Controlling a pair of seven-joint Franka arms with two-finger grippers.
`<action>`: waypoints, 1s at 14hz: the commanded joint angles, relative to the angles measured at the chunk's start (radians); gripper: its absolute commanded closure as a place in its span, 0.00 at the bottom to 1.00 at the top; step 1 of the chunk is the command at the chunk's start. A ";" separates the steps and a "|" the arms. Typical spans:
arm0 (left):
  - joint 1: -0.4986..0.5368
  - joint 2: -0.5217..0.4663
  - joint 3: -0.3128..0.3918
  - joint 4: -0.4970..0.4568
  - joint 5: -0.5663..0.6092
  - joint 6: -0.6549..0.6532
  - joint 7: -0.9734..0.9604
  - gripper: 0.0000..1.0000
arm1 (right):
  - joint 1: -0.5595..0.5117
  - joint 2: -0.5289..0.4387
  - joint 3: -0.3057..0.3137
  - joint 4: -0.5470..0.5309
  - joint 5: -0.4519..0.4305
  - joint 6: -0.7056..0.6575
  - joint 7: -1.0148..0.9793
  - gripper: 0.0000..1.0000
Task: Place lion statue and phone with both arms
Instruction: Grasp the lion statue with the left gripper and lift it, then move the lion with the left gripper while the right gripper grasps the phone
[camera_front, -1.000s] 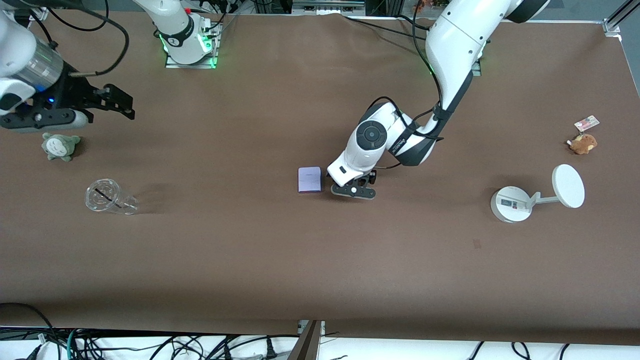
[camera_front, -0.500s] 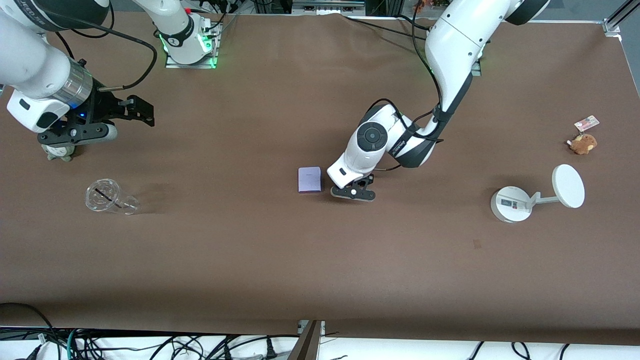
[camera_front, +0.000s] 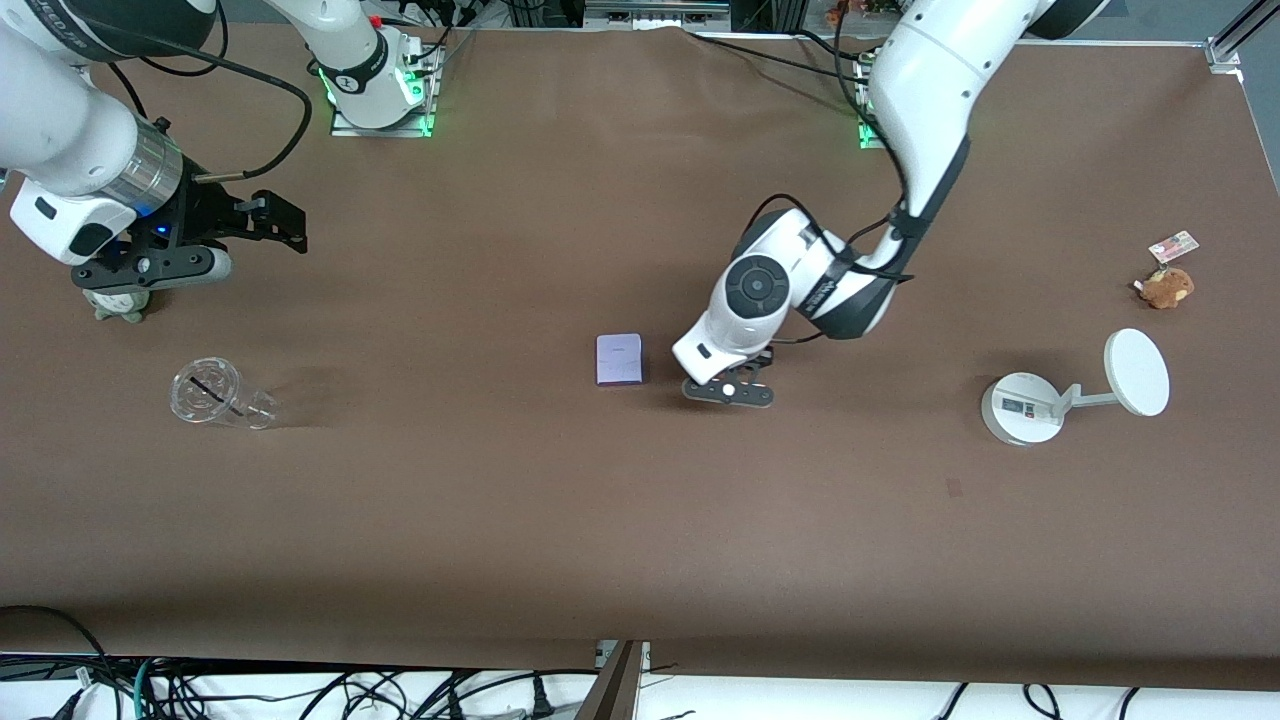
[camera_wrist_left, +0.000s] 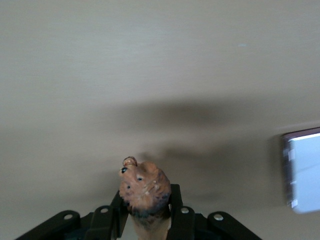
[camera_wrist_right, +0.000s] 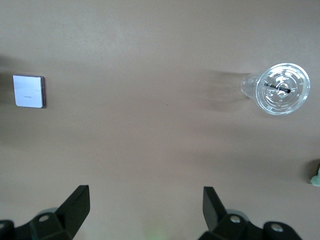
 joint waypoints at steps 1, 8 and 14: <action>0.111 -0.094 -0.007 -0.014 0.028 -0.120 0.111 1.00 | 0.002 0.017 0.001 0.016 -0.008 -0.008 0.002 0.00; 0.378 -0.074 0.005 -0.031 0.062 -0.131 0.213 1.00 | 0.092 0.064 0.002 0.014 -0.001 0.048 0.099 0.00; 0.487 -0.002 0.005 -0.053 0.166 -0.002 0.263 1.00 | 0.269 0.194 0.002 0.018 -0.004 0.170 0.284 0.00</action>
